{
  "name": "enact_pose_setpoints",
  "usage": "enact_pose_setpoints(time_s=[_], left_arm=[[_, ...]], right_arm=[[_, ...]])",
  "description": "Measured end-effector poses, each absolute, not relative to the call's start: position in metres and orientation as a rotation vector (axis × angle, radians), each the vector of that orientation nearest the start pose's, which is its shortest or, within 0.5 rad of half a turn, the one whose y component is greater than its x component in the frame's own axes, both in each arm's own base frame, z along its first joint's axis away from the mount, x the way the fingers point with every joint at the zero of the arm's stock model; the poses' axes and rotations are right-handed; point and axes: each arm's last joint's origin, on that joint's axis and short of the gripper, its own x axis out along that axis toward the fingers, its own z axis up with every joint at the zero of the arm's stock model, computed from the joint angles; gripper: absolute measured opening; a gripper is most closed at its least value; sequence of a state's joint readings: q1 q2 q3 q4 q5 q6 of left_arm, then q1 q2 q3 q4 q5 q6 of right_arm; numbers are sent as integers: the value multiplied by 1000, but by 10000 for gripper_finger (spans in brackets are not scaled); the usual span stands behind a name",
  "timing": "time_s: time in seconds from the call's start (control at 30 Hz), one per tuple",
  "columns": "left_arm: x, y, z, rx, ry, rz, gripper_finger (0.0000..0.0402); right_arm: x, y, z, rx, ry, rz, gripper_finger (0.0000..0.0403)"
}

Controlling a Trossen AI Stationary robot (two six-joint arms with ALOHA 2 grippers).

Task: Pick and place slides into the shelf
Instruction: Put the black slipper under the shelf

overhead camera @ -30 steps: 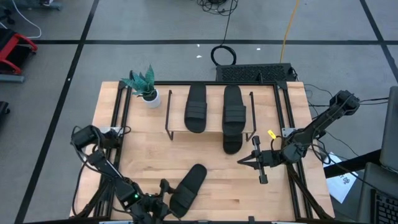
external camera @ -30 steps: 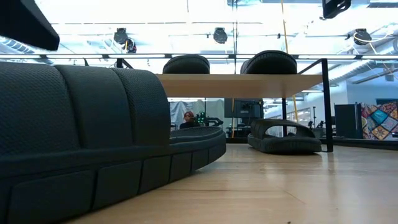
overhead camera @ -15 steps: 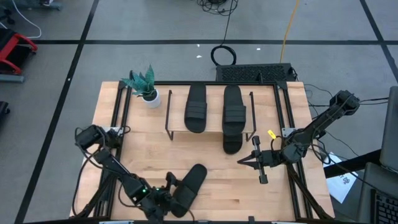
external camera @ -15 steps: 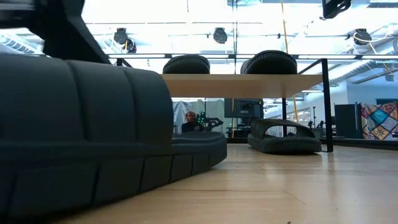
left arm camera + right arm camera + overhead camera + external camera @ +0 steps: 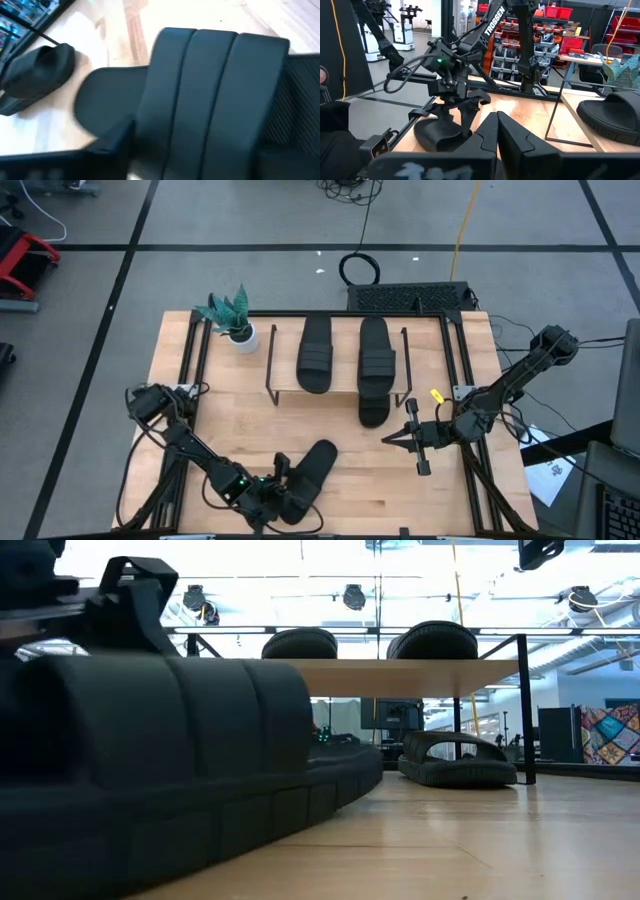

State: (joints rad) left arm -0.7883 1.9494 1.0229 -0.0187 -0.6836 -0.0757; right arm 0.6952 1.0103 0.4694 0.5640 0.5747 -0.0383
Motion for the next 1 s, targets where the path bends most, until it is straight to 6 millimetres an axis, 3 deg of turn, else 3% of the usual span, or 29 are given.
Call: enact_pose_setpoints(time_s=[0.17, 0.33, 0.5, 0.73, 1.0], left_arm=[[262, -253, 122, 585, 673, -84, 94], [254, -261, 123, 662, 638, -66, 24], [252, -262, 129, 676, 566, 99, 13], [271, -257, 148, 492, 500, 309, 19], [302, -220, 154, 321, 551, 477, 20]], right_arm=[[173, 124, 254, -25, -21, 119, 0], [173, 124, 254, -24, -21, 120, 0], [173, 124, 254, -24, -21, 120, 0], [173, 124, 254, -24, -21, 120, 0], [173, 124, 254, -12, -20, 120, 0]])
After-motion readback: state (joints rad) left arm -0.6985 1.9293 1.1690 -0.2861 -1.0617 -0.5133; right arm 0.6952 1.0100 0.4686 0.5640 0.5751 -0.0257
